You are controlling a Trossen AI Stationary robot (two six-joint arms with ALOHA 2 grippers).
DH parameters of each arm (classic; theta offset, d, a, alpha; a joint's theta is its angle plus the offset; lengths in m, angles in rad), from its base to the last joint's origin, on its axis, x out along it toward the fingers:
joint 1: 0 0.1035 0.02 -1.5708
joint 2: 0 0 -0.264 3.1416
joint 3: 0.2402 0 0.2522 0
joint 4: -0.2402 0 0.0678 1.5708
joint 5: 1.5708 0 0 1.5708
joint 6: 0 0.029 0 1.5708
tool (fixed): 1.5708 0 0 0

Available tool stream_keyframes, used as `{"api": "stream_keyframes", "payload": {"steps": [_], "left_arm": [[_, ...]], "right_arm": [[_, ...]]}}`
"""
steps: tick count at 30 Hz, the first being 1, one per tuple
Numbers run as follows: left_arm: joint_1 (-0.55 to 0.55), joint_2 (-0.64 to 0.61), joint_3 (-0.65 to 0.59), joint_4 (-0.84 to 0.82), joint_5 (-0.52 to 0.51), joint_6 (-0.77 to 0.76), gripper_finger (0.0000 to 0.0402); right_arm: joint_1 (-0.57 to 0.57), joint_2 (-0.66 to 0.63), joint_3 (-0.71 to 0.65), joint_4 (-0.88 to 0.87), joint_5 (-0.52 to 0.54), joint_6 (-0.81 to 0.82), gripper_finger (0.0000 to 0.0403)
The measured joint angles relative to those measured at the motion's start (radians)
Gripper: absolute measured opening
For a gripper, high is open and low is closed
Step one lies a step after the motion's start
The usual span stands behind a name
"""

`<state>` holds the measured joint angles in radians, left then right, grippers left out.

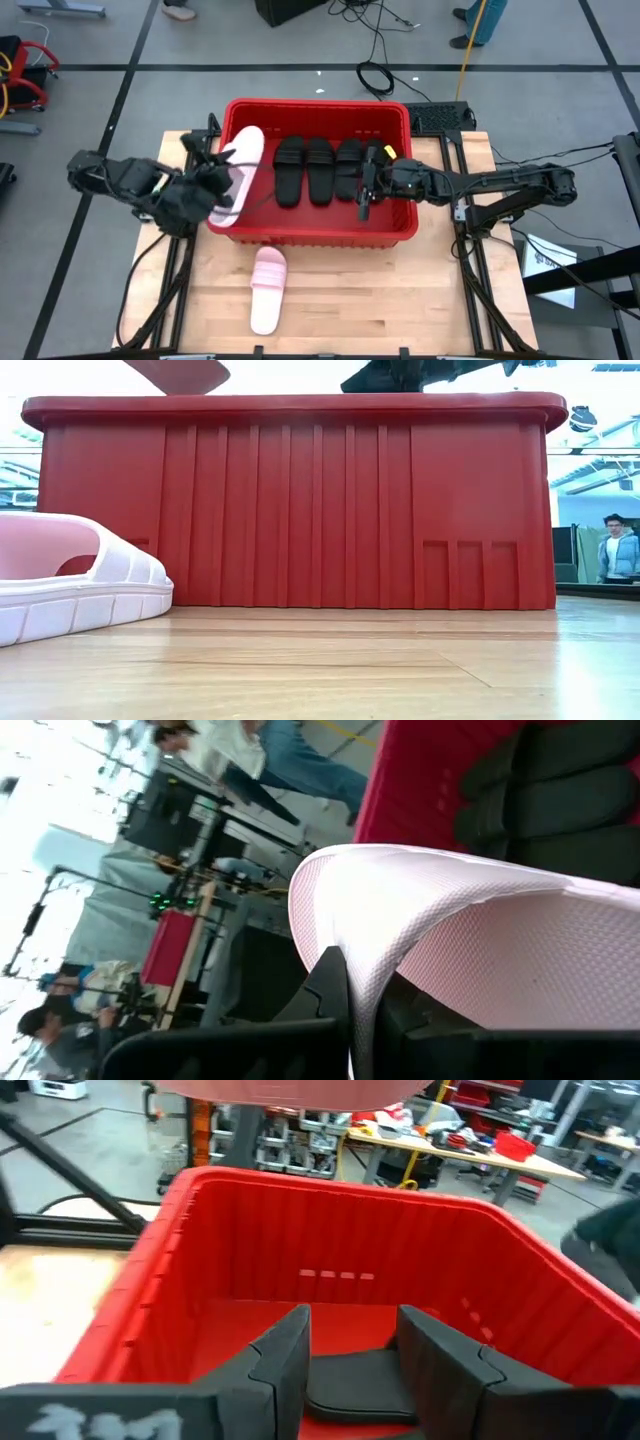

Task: Pick and place slides into bin
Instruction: Put the left pink slide into the red bin

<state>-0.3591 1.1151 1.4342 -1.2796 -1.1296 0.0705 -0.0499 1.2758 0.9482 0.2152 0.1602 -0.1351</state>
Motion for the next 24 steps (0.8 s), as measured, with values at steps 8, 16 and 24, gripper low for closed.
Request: {"api": "stream_keyframes", "payload": {"steps": [8,16,24], "left_arm": [[0.302,-0.021,-0.137,0.456,0.300,0.452,0.0001],[0.610,-0.046,-0.255,0.703,0.538,0.600,0.0002],[0.789,-0.027,-0.433,0.835,0.747,0.574,0.0002]], "right_arm": [[-0.105,0.000,0.000,-0.003,-0.002,-0.052,0.0139],[-0.185,0.000,0.000,-0.006,-0.006,-0.072,0.0139],[-0.207,0.000,0.000,-0.003,-0.008,-0.116,0.0139]]}}
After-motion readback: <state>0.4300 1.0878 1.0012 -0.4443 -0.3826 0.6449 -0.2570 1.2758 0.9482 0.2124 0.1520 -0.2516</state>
